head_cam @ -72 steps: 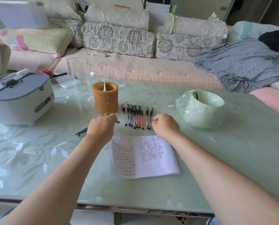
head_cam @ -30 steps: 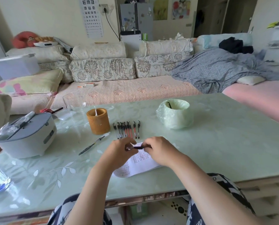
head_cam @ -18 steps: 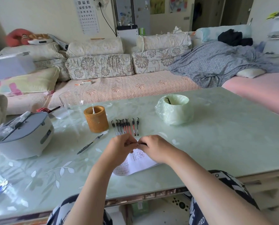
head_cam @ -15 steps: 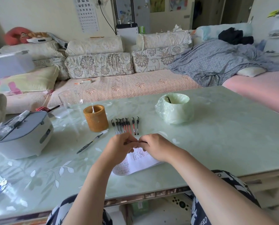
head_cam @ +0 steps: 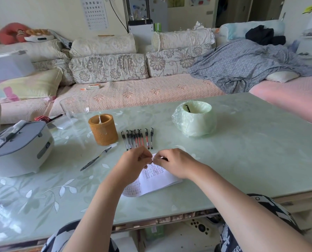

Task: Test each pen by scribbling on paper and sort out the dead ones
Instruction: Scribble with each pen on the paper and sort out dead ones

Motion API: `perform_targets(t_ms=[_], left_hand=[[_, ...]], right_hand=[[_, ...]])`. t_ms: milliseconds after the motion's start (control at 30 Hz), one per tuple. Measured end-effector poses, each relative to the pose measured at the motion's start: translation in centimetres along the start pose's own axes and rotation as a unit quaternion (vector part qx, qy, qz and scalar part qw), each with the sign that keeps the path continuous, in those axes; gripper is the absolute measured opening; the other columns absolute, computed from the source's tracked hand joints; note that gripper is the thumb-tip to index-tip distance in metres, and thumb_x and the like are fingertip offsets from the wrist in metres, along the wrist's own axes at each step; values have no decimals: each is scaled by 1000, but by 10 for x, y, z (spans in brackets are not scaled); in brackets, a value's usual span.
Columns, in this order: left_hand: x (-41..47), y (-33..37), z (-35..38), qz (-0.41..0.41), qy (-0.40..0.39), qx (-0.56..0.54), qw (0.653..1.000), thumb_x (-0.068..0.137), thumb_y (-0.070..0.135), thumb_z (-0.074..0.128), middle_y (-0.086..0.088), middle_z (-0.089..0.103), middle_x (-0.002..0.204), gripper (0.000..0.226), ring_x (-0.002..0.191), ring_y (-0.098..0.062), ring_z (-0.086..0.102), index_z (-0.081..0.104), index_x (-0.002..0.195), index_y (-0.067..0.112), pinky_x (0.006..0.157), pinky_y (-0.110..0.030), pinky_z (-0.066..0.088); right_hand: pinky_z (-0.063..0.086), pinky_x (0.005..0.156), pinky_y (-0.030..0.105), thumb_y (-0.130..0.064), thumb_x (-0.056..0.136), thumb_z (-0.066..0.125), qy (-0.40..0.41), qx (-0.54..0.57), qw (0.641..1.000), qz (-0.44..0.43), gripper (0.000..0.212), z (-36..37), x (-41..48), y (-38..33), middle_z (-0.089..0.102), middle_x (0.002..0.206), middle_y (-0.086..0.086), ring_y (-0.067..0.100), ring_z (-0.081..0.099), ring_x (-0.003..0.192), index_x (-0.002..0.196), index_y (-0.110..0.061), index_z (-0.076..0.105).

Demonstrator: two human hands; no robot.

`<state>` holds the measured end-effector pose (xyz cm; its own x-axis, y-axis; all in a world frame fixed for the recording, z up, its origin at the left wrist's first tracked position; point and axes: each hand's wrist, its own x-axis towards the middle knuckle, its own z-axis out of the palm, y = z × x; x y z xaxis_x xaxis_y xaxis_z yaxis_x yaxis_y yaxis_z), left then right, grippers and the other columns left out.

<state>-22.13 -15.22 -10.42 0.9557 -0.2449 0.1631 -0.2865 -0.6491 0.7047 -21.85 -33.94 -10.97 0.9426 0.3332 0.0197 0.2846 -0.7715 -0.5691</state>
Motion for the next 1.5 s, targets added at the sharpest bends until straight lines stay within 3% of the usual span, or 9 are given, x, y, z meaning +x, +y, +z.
perform_targets(t_ms=[100, 300, 467, 533, 767, 1033, 1133, 1267, 1500], left_hand=[[3, -10, 5, 8, 17, 73, 997, 95, 14, 58, 6, 65, 90, 21, 81, -14, 60, 67, 112, 22, 73, -23, 42], [8, -25, 19, 16, 23, 134, 991, 99, 19, 50, 6, 56, 98, 20, 85, -13, 54, 69, 103, 20, 72, -23, 36], [15, -39, 28, 35, -17, 155, 987, 101, 17, 46, 4, 59, 107, 21, 100, -15, 55, 65, 106, 14, 84, -24, 42], [17, -42, 30, 40, -26, 159, 986, 101, 19, 45, 7, 58, 106, 21, 96, -13, 54, 64, 107, 15, 82, -25, 41], [21, -47, 29, -11, -61, 169, 984, 101, 19, 43, 3, 64, 110, 22, 95, -20, 60, 62, 112, 17, 84, -36, 49], [19, -51, 13, -19, -53, 207, 977, 100, 23, 42, 1, 58, 109, 24, 96, -14, 52, 65, 107, 16, 84, -28, 44], [16, -51, 16, -10, -40, 216, 975, 97, 20, 45, 0, 55, 108, 24, 101, -15, 46, 67, 105, 15, 90, -30, 44], [15, -49, 20, -17, -38, 209, 977, 90, 19, 51, 0, 54, 101, 18, 98, -18, 51, 65, 100, 17, 82, -28, 46], [20, -57, 20, -49, -68, 191, 978, 77, 47, 72, 2, 51, 97, 35, 91, -16, 47, 61, 99, 22, 73, -26, 39]], right_hand=[[44, 79, 32, -27, 95, 50, 7, 44, 999, 14, 37, 7, 4, 17, 62, 98, -1, 19, 56, 89, 132, -32, 46], [55, 59, 32, 0, 94, 49, 69, 231, 970, 38, 32, 12, 11, 37, 61, 83, 8, 14, 59, 65, 88, -27, 64], [44, 88, 13, 19, 81, 32, 70, 262, 962, 30, 63, 16, 16, 47, 72, 93, -5, -3, 66, 91, 114, -20, 68], [46, 90, 16, 19, 75, 33, 74, 229, 970, 12, 67, 19, 15, 50, 74, 98, -9, -5, 65, 101, 106, -32, 63], [47, 85, 13, -2, 84, 66, 54, 115, 991, -48, 31, 34, 11, 53, 74, 102, -10, -2, 66, 97, 97, -29, 61], [52, 85, 28, -24, 94, 61, 43, 182, 979, -80, 7, 48, 8, 37, 73, 94, -9, 3, 68, 92, 97, -30, 62], [54, 82, 30, -18, 96, 58, 78, 259, 962, -45, 16, 47, 12, 31, 74, 88, -6, 8, 69, 84, 95, -30, 70], [40, 47, 22, -5, 98, 53, 52, 361, 931, 22, 20, 42, 13, 26, 72, 78, 13, 20, 66, 56, 92, -14, 70], [42, 42, 21, 9, 83, 59, 27, 329, 943, 36, 23, 49, 15, 26, 71, 70, 11, 21, 66, 54, 79, -13, 66]])
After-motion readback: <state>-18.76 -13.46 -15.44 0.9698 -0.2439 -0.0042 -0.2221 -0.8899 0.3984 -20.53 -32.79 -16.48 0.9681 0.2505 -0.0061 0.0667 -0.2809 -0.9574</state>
